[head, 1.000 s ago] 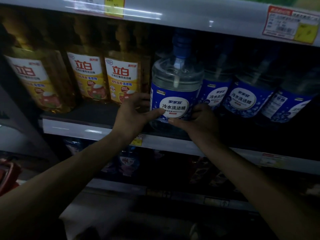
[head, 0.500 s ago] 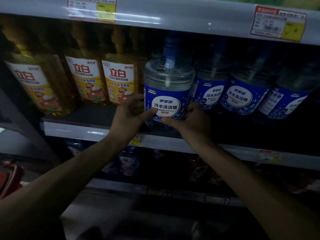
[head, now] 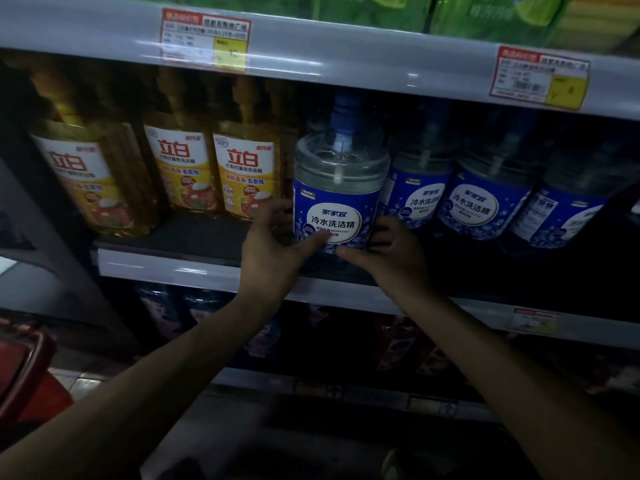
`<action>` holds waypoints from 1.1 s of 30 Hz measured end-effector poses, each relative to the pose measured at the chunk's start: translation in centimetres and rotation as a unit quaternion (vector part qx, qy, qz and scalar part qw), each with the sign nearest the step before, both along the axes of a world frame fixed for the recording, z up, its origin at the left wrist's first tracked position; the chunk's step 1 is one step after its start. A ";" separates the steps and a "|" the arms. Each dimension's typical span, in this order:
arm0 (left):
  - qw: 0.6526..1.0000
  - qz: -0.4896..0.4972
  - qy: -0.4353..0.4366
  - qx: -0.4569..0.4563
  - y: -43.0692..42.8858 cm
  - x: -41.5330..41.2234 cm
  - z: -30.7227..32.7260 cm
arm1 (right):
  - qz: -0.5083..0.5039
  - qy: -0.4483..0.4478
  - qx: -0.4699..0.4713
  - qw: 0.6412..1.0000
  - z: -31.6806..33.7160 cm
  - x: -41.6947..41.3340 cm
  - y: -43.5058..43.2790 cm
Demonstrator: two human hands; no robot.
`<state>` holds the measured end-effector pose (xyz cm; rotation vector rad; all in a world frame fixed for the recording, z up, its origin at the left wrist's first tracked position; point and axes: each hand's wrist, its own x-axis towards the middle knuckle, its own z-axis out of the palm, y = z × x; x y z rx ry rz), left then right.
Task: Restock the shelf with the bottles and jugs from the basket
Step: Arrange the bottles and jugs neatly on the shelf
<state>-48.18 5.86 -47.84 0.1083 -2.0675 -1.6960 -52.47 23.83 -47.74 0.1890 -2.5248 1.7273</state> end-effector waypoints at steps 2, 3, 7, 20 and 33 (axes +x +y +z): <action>1.000 0.007 0.006 -0.006 0.3 -0.1 -0.1 | -0.010 0.012 -0.004 1.000 -0.1 0.2 -0.3; 1.000 0.008 0.007 -0.008 0.3 -0.2 -0.1 | -0.015 0.017 -0.007 1.000 -0.1 0.3 -0.4; 1.000 0.004 0.005 -0.014 0.1 -0.5 -0.4 | -0.029 0.029 -0.009 0.999 -0.3 0.4 -0.7; 1.000 0.001 -0.004 -0.010 0.1 0.0 -0.1 | -0.016 0.009 0.003 1.000 0.4 0.6 -1.0; 0.999 0.038 -0.030 -0.004 1.3 1.8 0.9 | -0.048 -0.004 -0.038 0.998 1.3 2.2 -1.9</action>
